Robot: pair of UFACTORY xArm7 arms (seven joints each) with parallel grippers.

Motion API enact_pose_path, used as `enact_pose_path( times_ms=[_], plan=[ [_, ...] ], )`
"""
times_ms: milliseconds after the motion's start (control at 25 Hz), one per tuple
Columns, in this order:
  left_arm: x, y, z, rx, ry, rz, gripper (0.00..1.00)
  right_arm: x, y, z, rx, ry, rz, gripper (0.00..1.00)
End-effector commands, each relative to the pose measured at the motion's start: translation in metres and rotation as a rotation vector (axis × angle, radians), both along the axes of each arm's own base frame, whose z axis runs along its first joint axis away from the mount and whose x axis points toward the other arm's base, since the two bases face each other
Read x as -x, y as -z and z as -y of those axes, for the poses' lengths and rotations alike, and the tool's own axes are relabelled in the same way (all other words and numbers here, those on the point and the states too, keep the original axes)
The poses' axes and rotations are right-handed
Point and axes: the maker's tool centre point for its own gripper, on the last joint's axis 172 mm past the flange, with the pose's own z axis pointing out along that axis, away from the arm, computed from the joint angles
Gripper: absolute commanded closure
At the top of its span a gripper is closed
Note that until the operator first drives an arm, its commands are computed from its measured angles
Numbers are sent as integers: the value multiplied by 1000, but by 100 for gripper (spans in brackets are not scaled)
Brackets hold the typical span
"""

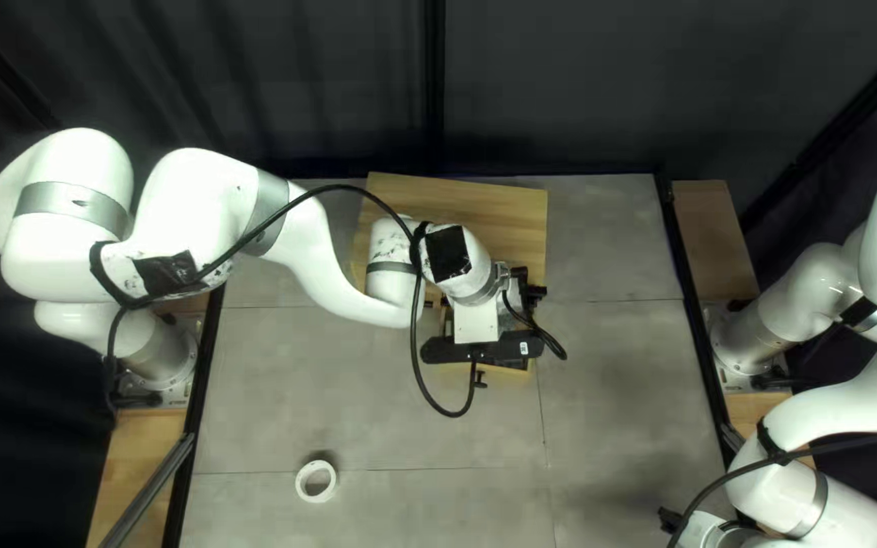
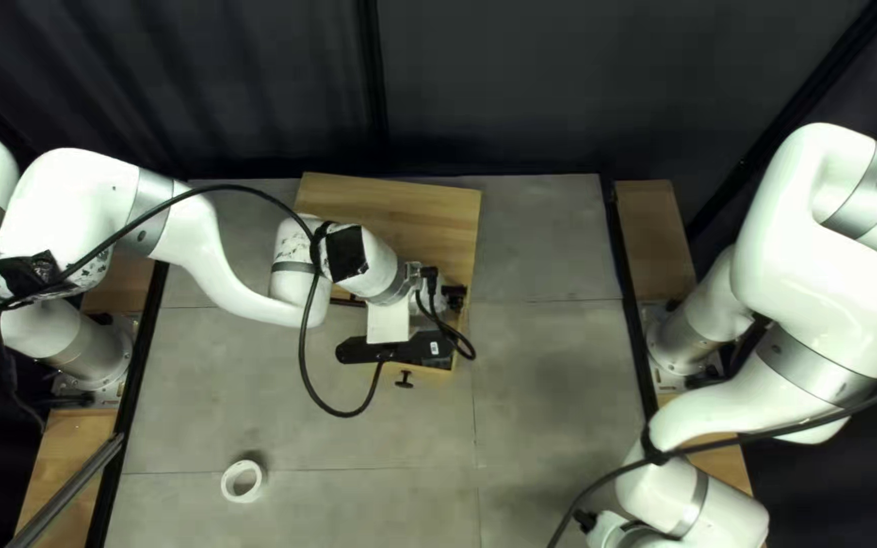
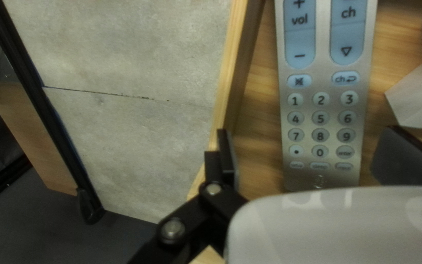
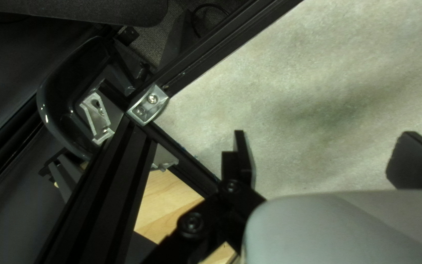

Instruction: Open drawers and place objects into drawer and close

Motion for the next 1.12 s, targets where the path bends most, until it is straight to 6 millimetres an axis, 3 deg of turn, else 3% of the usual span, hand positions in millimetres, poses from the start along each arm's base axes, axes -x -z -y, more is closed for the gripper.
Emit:
enact_pose_path(
  times_ms=[40, 160, 480, 920, 1120],
  plan=[
    [1, -16, -14, -14, -2, 9, 0, 0, 0, 0, 0, 0, 0, 0],
    [2, -21, -18, -22, -2, 10, 0, 0, 0, 0, 0, 0, 0, 0],
    [0, -13, -6, -15, -2, 2, 0, 0, 0, 0, 0, 0, 0, 0],
    [-7, 5, -14, -12, -12, 0, 0, 0, 0, 0, 0, 0, 0, 0],
    [-6, 2, -15, -15, -15, -5, 0, 0, 0, 0, 0, 0, 0, 0]
  ],
)
